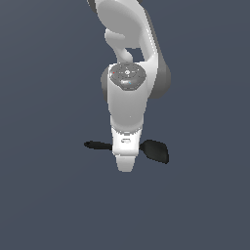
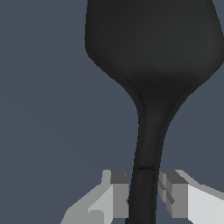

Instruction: Pick up the object and move it to a goal position.

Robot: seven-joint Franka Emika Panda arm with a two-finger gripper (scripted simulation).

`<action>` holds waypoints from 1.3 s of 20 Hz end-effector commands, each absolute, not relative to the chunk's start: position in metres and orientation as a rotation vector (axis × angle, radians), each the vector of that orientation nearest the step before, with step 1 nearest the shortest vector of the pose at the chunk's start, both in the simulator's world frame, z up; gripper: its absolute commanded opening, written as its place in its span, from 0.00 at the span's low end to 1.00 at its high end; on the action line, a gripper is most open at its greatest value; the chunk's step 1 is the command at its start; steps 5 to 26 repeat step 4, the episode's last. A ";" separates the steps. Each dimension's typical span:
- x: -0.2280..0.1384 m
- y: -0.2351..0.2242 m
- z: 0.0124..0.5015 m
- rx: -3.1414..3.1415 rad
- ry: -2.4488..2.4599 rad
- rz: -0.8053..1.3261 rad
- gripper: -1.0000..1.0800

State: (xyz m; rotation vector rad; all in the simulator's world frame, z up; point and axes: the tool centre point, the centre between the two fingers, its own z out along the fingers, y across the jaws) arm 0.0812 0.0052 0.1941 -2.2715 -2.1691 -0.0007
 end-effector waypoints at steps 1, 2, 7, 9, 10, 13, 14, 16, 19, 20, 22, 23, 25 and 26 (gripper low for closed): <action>0.083 0.004 0.202 -2.271 -2.169 -0.001 0.00; 0.083 0.004 0.204 -2.272 -2.169 -0.001 0.00; 0.083 0.003 0.205 -2.272 -2.169 -0.001 0.00; 0.083 0.003 0.205 -2.272 -2.169 -0.001 0.00; 0.083 0.003 0.205 -2.272 -2.169 -0.001 0.00; 0.083 0.003 0.205 -2.272 -2.169 -0.001 0.00; 0.083 0.003 0.205 -2.272 -2.169 -0.001 0.00; 0.083 0.003 0.205 -2.272 -2.169 -0.001 0.00; 0.083 0.003 0.205 -2.272 -2.169 -0.001 0.00; 0.083 0.003 0.205 -2.272 -2.169 -0.001 0.00; 0.083 0.003 0.205 -2.272 -2.169 -0.001 0.00; 0.083 0.003 0.205 -2.272 -2.169 -0.001 0.00; 0.083 0.003 0.205 -2.272 -2.169 -0.001 0.00; 0.083 0.003 0.205 -2.272 -2.169 -0.001 0.00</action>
